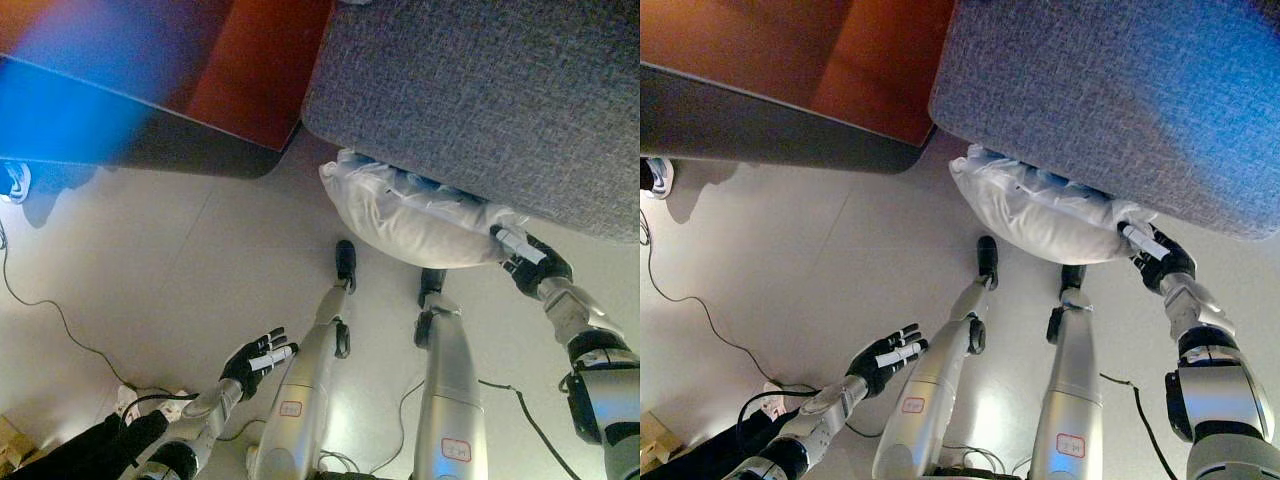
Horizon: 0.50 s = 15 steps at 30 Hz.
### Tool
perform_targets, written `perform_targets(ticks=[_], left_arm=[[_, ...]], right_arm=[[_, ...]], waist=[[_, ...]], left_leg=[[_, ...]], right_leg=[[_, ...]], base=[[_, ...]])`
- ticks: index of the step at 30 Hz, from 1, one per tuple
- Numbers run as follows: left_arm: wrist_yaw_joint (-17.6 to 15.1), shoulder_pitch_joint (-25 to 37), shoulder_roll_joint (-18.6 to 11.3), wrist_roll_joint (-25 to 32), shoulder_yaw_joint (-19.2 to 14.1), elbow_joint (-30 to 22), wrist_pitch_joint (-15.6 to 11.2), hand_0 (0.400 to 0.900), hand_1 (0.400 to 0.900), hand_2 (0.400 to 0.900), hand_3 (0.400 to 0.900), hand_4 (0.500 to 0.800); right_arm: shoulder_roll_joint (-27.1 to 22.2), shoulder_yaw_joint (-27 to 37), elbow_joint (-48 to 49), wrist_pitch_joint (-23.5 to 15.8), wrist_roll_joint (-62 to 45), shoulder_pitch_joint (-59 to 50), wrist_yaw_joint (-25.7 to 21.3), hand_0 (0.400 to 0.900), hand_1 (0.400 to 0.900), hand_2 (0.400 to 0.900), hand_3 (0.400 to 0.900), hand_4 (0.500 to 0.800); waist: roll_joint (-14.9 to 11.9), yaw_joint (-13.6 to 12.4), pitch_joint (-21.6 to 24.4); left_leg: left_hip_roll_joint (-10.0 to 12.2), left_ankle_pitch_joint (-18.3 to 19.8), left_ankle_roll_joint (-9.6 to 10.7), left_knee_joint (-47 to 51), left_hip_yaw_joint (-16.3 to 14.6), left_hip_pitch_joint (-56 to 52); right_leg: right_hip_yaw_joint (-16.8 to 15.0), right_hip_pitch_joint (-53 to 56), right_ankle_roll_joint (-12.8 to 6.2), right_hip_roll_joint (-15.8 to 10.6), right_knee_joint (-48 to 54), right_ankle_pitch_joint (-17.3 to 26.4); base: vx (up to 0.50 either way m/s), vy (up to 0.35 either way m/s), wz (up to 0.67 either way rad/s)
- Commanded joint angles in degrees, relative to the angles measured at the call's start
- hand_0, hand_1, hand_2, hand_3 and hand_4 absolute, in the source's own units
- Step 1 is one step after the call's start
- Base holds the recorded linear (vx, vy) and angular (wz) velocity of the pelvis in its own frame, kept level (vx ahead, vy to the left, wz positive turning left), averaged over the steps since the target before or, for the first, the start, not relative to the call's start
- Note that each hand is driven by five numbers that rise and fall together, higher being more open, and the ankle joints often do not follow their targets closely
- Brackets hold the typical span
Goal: Pick up the pillow and put it on the sofa.
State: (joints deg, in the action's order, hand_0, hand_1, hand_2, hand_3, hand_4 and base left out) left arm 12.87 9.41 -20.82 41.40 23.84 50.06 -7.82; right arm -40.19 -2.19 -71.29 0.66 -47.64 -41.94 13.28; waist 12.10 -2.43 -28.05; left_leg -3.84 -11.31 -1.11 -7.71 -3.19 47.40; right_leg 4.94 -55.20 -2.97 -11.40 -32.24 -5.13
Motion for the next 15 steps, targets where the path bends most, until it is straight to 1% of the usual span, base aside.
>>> perform_targets(ticks=[1,2,3,4,6,11,15], left_arm=[[-1.66,-5.14,0.92,1.18,1.8,0.57,-0.67,0.9,0.9,0.9,0.9,0.8],[-1.87,-5.23,1.06,1.31,1.89,0.54,-0.92,0.9,0.9,0.9,0.9,0.8],[-1.97,-5.32,1.22,1.42,1.87,0.61,-1.29,0.9,0.9,0.9,0.9,0.8],[-2.02,-5.39,1.38,1.53,1.81,0.7,-1.67,0.9,0.9,0.9,0.9,0.8],[-1.92,-5.51,1.59,1.56,1.67,0.89,-2.28,0.9,0.9,0.9,0.9,0.8],[-0.89,-6.23,1.94,1.39,1.39,0.72,-2.83,0.9,0.9,0.9,0.9,0.8],[-0.25,-6.88,2.04,1.77,1.55,1.06,-3.37,0.9,0.9,0.9,0.9,0.8]], right_arm=[[-6.82,-2.42,2.46,-1.5,-2.25,-1.97,2.15,0.9,0.9,0.9,0.9,0.8],[-6.91,-2.68,2.61,-1.51,-2.47,-2.48,2.83,0.9,0.9,0.9,0.9,0.8],[-6.94,-2.96,2.85,-1.61,-2.4,-3.0,3.32,0.565,0.565,0.565,0.565,0.599],[-7.03,-3.07,3.0,-1.9,-2.65,-3.33,4.12,0.4,0.4,0.4,0.4,0.5],[-7.14,-3.19,3.26,-2.52,-2.3,-3.63,5.16,0.4,0.4,0.4,0.4,0.5],[-7.9,-2.6,3.64,-4.0,-1.89,-3.47,4.38,0.4,0.4,0.4,0.4,0.5],[-8.23,-1.82,3.46,-4.17,-2.76,-3.28,4.34,0.4,0.4,0.4,0.4,0.5]], waist=[[5.43,-0.04,-1.75],[5.51,-0.02,-1.75],[5.56,-0.02,-1.75],[5.6,0.0,-1.75],[5.7,0.03,-1.75],[5.83,0.16,-1.75],[5.67,0.18,-1.75]], left_leg=[[-1.67,9.42,3.31,-8.76,-0.96,0.93],[-1.63,9.4,3.38,-8.76,-1.02,1.03],[-1.61,9.4,3.45,-8.68,-1.04,1.05],[-1.6,9.38,3.5,-8.6,-1.03,1.02],[-1.56,9.35,3.64,-8.62,-0.98,1.13],[-1.27,9.32,3.95,-8.27,-1.14,0.64],[-1.13,9.19,3.91,-7.91,-0.98,0.37]], right_leg=[[0.68,0.26,0.29,2.94,2.76,0.56],[0.55,0.16,0.3,3.0,2.84,0.56],[0.48,0.11,0.31,3.07,2.9,0.5],[0.47,0.12,0.3,3.05,2.95,0.49],[0.4,-0.02,0.31,3.05,2.95,0.47],[0.41,0.29,0.36,3.27,3.23,0.39],[0.57,0.64,0.43,3.48,3.5,0.43]], base=[[0.02,0.04,0.01],[0.02,0.038,0.01],[0.02,0.031,0.0],[0.0,0.0,0.0],[0.0,0.0,0.0],[0.01,0.004,-0.01],[0.02,0.002,-0.05]])
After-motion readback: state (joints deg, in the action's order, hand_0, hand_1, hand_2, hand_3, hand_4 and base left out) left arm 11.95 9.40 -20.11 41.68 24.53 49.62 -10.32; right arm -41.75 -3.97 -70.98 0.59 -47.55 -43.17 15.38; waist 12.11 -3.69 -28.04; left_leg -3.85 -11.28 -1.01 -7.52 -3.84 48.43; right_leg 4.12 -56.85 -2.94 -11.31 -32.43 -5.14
